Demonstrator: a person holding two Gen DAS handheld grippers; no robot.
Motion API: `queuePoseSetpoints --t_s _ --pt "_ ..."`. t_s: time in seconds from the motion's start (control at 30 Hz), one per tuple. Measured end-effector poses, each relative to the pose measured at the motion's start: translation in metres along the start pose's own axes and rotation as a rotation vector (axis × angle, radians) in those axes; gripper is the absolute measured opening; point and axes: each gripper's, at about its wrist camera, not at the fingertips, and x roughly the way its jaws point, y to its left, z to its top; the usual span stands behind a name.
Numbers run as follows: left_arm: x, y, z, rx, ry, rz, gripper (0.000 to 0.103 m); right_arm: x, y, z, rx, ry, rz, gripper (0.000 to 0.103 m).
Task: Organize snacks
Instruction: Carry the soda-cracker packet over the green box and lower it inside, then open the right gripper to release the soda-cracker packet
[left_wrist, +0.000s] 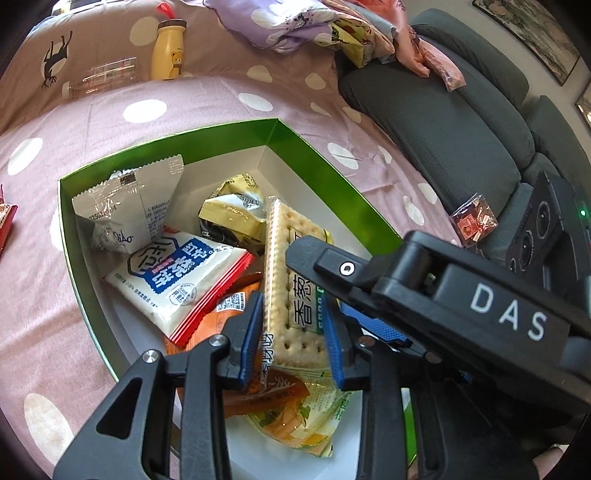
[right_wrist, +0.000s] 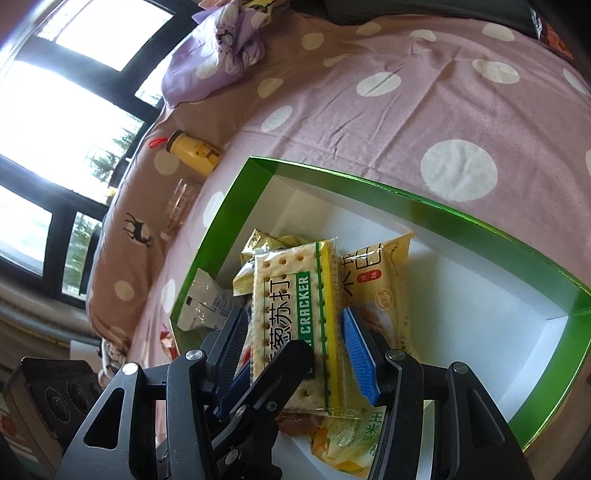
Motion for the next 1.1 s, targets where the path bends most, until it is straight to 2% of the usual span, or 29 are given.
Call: queuePoseSetpoints --t_s 0.37,0.9,1.0,1.1 --pt "0.012 -0.003 0.003 -0.010 0.045 0.030 0.033 0.006 -0.009 0.004 0.047 0.002 -0.012 0.056" --pt "0.013 -0.002 0.004 -0.020 0.048 0.036 0.035 0.003 -0.007 0.005 0.029 -0.022 -0.048 0.057" --pt "0.009 -0.003 0.005 -0.001 0.044 0.067 0.037 0.002 -0.005 0.004 0.011 -0.026 -0.053 0.057" --pt "-0.003 -0.003 0.006 0.014 0.003 0.113 0.045 -0.004 -0.004 0.004 0.007 -0.053 -0.055 0.057"
